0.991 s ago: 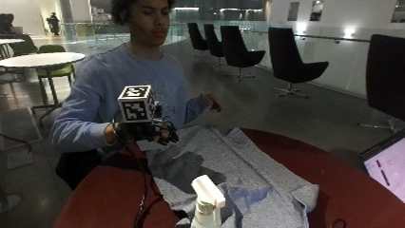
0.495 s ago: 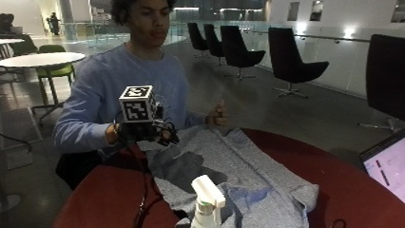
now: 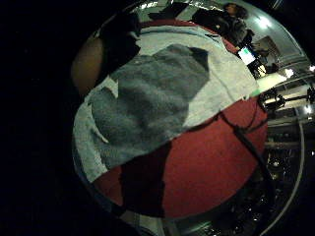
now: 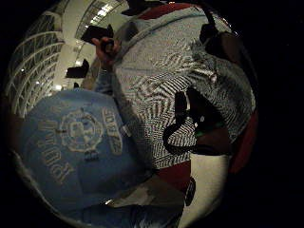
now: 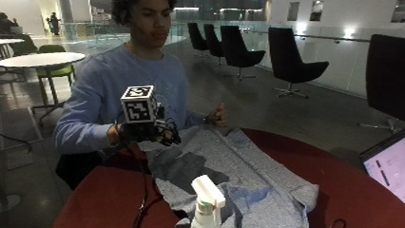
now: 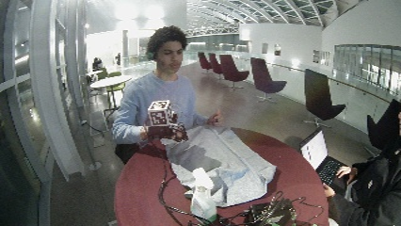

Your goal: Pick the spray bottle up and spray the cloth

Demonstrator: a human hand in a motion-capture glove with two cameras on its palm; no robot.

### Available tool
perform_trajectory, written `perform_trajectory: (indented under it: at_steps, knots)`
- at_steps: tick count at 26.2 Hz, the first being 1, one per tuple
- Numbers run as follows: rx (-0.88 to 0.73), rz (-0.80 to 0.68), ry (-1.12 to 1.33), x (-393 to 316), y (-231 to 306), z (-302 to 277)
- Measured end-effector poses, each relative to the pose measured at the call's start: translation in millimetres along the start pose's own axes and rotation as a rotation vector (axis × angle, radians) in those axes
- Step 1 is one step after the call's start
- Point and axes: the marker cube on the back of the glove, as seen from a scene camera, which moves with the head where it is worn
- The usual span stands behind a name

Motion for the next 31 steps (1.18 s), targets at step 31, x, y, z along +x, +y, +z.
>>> perform_trajectory:
  at_steps: [31]
  knots:
    - [0.689, 0.67, -0.655, 222.0, -57.4, -43.5]
